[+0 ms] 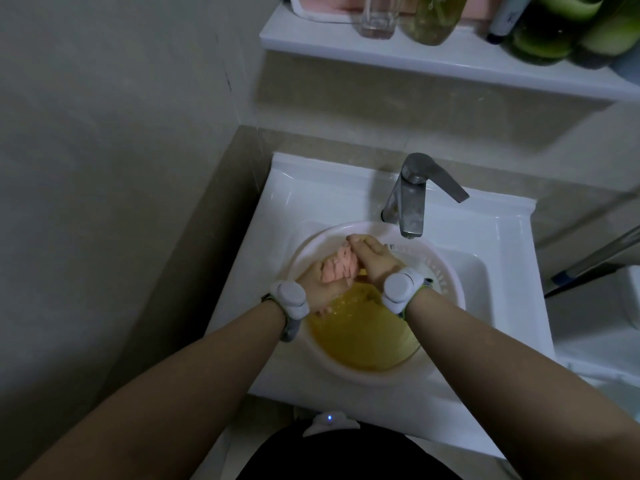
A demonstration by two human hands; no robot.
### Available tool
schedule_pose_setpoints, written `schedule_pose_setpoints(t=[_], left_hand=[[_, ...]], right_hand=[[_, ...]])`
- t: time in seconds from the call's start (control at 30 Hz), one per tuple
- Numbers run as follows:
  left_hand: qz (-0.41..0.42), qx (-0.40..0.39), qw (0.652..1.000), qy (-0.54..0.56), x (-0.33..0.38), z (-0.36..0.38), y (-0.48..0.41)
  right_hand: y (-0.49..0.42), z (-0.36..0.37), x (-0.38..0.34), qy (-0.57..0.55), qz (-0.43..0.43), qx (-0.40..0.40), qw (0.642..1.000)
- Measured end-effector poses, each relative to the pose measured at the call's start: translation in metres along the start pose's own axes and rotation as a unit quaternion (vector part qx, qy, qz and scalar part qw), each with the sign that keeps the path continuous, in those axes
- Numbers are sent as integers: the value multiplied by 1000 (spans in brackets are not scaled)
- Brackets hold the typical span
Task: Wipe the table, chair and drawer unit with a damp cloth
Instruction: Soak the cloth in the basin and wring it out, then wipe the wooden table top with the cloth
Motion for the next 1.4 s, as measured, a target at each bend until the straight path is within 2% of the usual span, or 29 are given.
schedule_pose_setpoints(t=[0.07,0.17,0.27,0.33,0.4,0.47,0.53,0.6,0.67,0.77,0.83,0.9,0.97,1.07,1.13,1.2,1.27,1.4], left_hand=[[-4,26,1000,-4,-5,-9,1],[-6,61,998,-2,-5,-15,4],[-3,126,992,17,7,-17,17],[14,164,984,69,15,-15,29],[23,187,977,97,27,-12,38],[76,177,979,62,44,-5,46],[111,214,968,73,50,-2,61],[129,271,946,125,48,0,78],[130,328,923,156,43,2,99],[144,365,900,191,31,5,131],[138,423,872,205,14,3,154],[89,506,830,217,-11,4,190],[45,568,804,169,-26,7,228],[21,637,763,105,-40,17,287],[12,690,715,109,-51,26,331],[20,723,672,160,-68,34,369],[28,730,657,187,-80,40,391],[42,752,634,177,-99,73,452]], right_hand=[[5,-2,10,-27,20,-32,999],[9,-15,9,29,29,-16,999],[17,-41,-5,52,-17,32,998],[28,-56,-17,52,-69,44,995],[40,-57,-33,56,-113,13,992],[52,-54,-47,19,-122,-37,992],[62,-42,-61,14,-127,-106,986],[73,-23,-72,127,-162,-174,963],[81,-9,-76,213,-187,-179,942],[94,3,-82,200,-234,-159,938],[103,11,-83,171,-255,-170,936],[120,31,-83,159,-273,-211,925],[139,56,-86,153,-293,-253,909],[172,96,-94,168,-329,-311,876],[194,120,-96,198,-353,-336,850],[214,143,-91,236,-376,-353,824],[226,158,-81,266,-376,-365,809],[281,209,-46,280,-355,-440,776]])
Point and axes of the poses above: each hand's wrist, its own y-axis away from the middle knuckle, its own z-axis out of the palm, x = y × z, the point moved 8 cm from there along -y, towards the middle knuckle, and after that the axes turned 7 degrees about -x, right-handed, at the moved point
